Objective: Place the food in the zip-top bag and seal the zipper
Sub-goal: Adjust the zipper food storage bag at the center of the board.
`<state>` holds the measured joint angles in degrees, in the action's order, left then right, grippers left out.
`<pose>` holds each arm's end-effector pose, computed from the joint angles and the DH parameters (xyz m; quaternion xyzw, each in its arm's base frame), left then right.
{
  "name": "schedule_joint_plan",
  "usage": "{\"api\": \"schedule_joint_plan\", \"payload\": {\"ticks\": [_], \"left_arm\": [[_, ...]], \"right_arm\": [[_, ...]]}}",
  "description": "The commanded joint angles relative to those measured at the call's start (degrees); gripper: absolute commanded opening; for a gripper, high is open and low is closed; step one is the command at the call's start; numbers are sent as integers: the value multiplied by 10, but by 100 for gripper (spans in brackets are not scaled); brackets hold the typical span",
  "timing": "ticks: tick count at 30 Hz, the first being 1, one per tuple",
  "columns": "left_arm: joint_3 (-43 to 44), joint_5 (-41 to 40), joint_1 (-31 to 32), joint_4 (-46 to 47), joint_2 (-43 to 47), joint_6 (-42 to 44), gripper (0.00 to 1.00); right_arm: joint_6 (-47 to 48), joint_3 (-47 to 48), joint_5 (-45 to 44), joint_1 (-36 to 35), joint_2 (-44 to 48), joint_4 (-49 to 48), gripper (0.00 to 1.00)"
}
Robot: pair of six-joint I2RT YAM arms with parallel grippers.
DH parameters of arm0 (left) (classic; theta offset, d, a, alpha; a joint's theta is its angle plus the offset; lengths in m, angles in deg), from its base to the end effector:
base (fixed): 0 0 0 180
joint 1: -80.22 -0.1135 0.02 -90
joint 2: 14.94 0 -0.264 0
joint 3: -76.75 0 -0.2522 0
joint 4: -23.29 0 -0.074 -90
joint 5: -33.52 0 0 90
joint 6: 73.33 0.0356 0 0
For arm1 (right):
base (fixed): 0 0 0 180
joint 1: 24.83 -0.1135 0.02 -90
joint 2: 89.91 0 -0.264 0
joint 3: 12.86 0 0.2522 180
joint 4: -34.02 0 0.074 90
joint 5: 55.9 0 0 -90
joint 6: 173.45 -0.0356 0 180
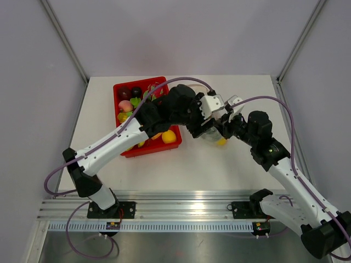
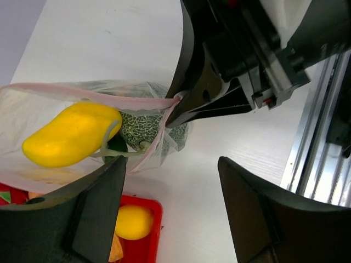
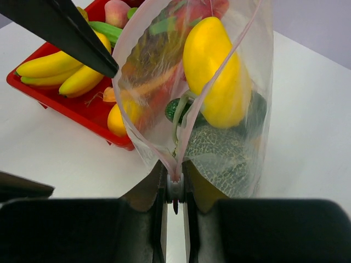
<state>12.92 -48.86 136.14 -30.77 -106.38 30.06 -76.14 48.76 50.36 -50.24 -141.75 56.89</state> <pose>0.1928 -0.2933 0.4294 0.5173 0.6893 -0.2362 0.4488 0.1861 0.0994 0.3394 -0.3027 0.7191 0.2062 0.5906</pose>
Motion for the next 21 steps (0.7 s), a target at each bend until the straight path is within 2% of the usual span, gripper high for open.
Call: {"api": "schedule_joint_plan", "payload": {"ticks": [1,6,10,11,13,14,15,17,18,19,20,21], "left_arm": [[-9,49,-5,-7,-1,111,69],[-23,42,-5,0,-13,126,65],[-12,21,-5,3,-37,125,50],[-8,18,-5,3,-44,125,35],[7,17,-5,-7,-63,123,21],[15,21,-5,-11,-68,121,7],[20,25,-5,-18,-73,119,0],[26,32,-9,-20,-79,109,0],[25,35,-12,-13,-79,100,0],[24,54,-17,-8,-75,81,0],[23,63,-22,-3,-73,68,0],[21,72,-36,12,-69,44,0]], "right_arm": [[17,32,18,-3,3,3,0],[15,32,19,-2,9,14,0],[5,33,34,2,9,19,0],[2,33,37,3,10,19,0],[-5,35,51,6,16,26,0],[-5,36,55,6,19,32,2],[-11,37,56,7,21,36,5],[-15,43,48,6,30,57,14],[-18,43,41,6,36,64,33],[-23,42,25,6,49,76,43],[-26,39,16,7,58,82,49],[-29,36,7,6,68,84,50]]}}
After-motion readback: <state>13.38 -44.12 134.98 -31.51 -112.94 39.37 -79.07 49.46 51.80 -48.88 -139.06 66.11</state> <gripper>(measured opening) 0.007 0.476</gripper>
